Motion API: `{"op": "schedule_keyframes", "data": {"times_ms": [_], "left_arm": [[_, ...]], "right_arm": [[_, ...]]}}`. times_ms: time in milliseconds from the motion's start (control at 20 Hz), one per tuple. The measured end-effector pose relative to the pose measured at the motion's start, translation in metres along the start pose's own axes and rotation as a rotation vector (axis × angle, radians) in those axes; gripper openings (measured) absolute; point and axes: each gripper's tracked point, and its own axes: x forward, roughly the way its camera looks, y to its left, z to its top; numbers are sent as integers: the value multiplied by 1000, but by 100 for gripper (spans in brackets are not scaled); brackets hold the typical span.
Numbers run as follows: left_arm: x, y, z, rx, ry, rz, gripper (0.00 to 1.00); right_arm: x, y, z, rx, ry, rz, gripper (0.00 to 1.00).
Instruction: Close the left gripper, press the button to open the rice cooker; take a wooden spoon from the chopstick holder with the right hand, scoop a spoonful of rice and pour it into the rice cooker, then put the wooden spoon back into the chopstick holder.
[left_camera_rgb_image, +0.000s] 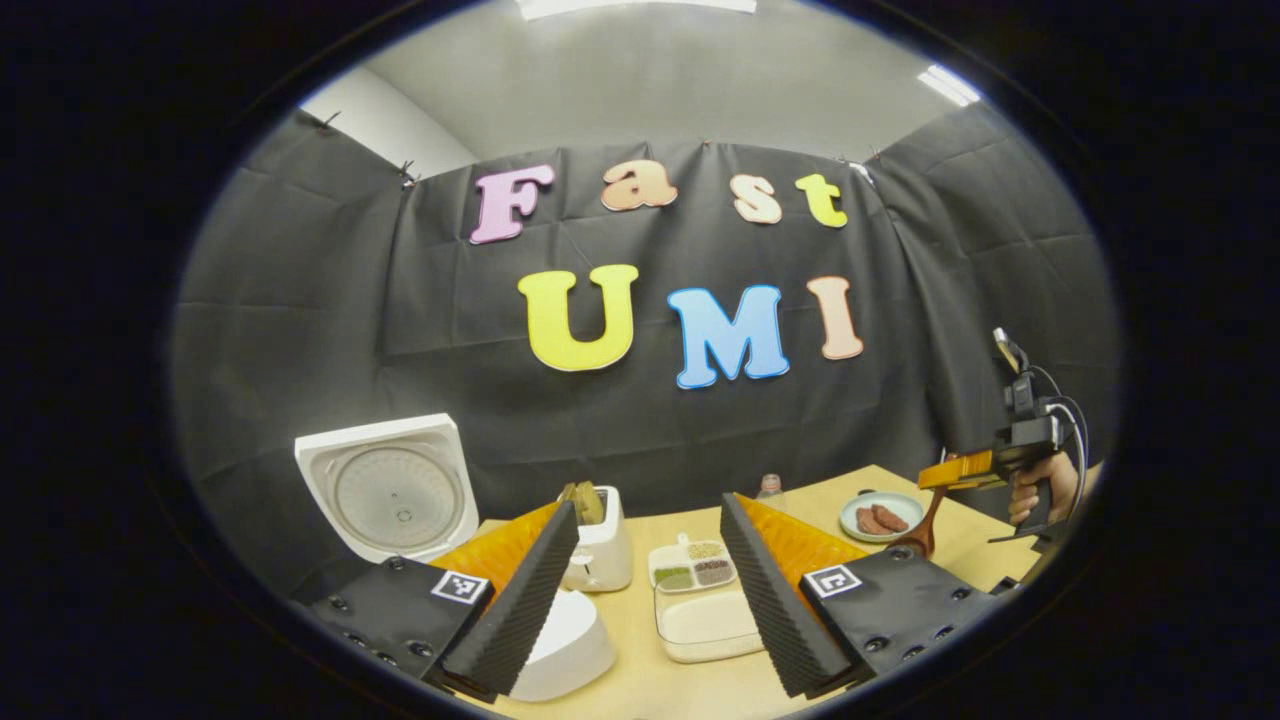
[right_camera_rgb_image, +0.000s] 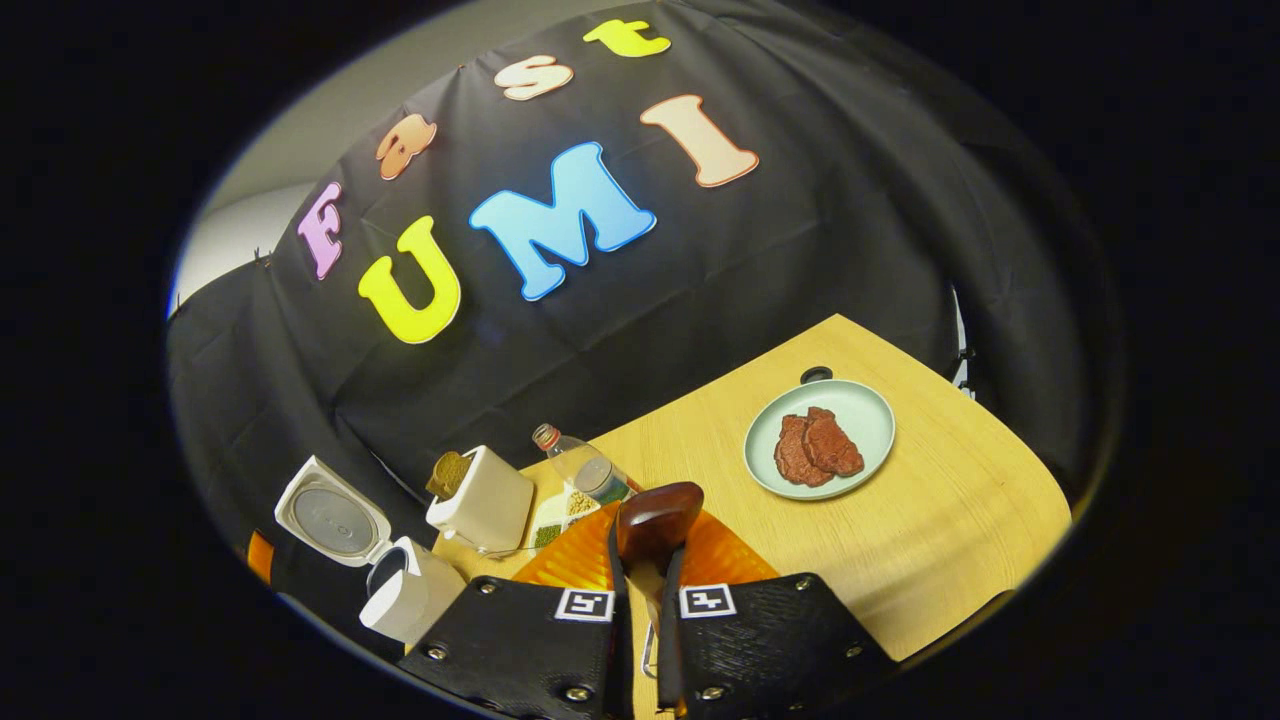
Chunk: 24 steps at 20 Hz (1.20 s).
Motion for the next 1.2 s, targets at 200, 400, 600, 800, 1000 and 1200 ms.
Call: {"op": "schedule_keyframes", "data": {"times_ms": [200, 400, 600, 800, 1000, 1200], "left_arm": [[-1, 6, -3, -3, 8, 20, 99], [-3, 9, -6, -2, 17, 32, 99], [-4, 9, -7, -1, 24, 35, 94], [-7, 9, -7, 1, 28, 37, 99], [-11, 10, -9, -3, 32, 43, 99], [-11, 9, -8, -8, 33, 43, 95]], "right_arm": [[6, 2, -14, -24, 26, 2, 10], [11, 0, -28, -36, 48, -5, 10], [15, -6, -42, -56, 54, -26, 10], [23, -7, -55, -74, 68, -38, 10], [29, -6, -65, -125, 79, -47, 10], [30, -8, -69, -153, 71, -56, 10]]}}
